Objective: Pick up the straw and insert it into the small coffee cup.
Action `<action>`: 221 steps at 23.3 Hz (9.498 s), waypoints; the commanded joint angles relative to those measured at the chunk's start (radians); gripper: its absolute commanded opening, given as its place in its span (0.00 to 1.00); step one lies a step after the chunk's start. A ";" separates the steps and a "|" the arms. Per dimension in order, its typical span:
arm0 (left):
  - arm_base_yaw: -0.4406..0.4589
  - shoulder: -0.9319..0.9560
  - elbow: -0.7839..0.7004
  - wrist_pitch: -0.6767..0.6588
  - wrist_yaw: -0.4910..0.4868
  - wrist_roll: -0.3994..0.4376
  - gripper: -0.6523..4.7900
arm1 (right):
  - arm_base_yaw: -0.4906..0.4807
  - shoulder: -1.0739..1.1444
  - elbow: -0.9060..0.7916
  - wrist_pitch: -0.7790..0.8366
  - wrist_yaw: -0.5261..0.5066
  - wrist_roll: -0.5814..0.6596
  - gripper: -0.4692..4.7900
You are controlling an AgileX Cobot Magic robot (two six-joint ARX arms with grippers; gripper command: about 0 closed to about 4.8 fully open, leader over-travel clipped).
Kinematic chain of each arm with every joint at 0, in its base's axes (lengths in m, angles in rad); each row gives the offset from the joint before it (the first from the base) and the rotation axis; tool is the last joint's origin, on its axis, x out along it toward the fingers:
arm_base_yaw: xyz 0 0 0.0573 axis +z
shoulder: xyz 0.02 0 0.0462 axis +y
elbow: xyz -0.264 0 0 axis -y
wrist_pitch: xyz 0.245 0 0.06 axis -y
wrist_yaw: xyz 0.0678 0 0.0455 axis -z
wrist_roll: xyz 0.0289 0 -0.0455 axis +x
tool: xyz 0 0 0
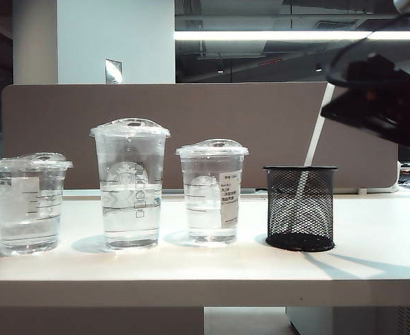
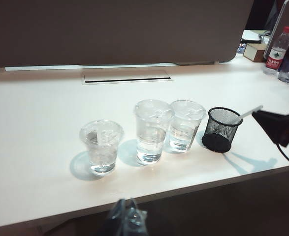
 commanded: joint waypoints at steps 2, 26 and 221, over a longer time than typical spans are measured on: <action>0.000 0.001 0.002 -0.002 0.006 0.026 0.11 | 0.001 -0.002 0.059 -0.074 -0.037 0.000 0.43; 0.000 0.001 0.002 -0.002 0.006 0.026 0.11 | 0.011 -0.002 0.116 -0.261 -0.035 -0.001 0.36; 0.000 0.000 -0.261 0.192 0.146 0.273 0.11 | 0.391 -1.218 0.296 -1.279 0.121 -0.301 0.09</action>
